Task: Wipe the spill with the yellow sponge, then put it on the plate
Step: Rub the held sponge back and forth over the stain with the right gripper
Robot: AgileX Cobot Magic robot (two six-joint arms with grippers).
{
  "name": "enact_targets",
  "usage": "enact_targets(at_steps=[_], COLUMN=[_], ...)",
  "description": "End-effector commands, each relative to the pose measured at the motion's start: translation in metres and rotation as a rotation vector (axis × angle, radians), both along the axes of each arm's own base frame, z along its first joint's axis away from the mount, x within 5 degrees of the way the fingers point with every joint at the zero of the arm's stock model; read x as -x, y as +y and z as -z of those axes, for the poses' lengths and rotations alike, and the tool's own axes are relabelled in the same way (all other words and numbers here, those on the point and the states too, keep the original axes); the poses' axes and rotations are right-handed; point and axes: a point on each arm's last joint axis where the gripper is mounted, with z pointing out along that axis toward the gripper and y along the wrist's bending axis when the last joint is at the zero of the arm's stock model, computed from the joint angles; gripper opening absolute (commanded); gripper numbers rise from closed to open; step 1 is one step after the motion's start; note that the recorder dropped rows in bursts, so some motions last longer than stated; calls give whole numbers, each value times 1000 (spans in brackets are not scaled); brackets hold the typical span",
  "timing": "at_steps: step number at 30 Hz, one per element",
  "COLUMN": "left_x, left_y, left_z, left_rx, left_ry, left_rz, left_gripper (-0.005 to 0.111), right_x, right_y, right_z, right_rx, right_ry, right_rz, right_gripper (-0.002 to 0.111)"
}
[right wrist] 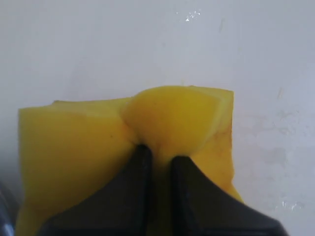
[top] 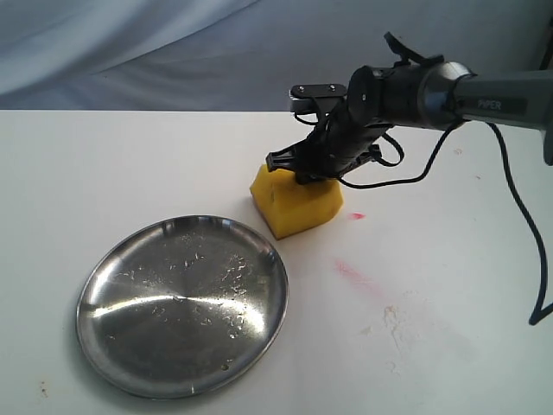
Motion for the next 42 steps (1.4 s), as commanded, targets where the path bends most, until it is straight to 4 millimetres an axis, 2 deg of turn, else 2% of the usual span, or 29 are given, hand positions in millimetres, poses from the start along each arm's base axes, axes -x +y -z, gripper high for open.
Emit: enact_targets(at_steps=[1, 8, 17, 22, 26, 31, 35, 42], left_x=[0, 0, 0, 0, 0, 0, 0, 0], left_y=[0, 0, 0, 0, 0, 0, 0, 0], left_z=[1, 1, 1, 1, 1, 1, 1, 1], left_rx=[0, 3, 0, 0, 0, 3, 3, 1], left_ry=[1, 0, 1, 1, 1, 0, 0, 1], left_rz=[5, 5, 5, 5, 5, 5, 5, 5], left_gripper=[0, 0, 0, 0, 0, 0, 0, 0], right_x=[16, 21, 21, 13, 4, -6, -11, -20], right_y=[-2, -9, -35, -64, -94, -121, -120, -98], right_z=[11, 1, -5, -5, -6, -11, -10, 4], right_rx=[113, 198, 367, 378, 377, 312, 225, 41], right_ry=[131, 152, 194, 226, 239, 212, 183, 140], right_rz=[-109, -155, -164, -98, 18, 153, 196, 212], right_gripper=[0, 0, 0, 0, 0, 0, 0, 0])
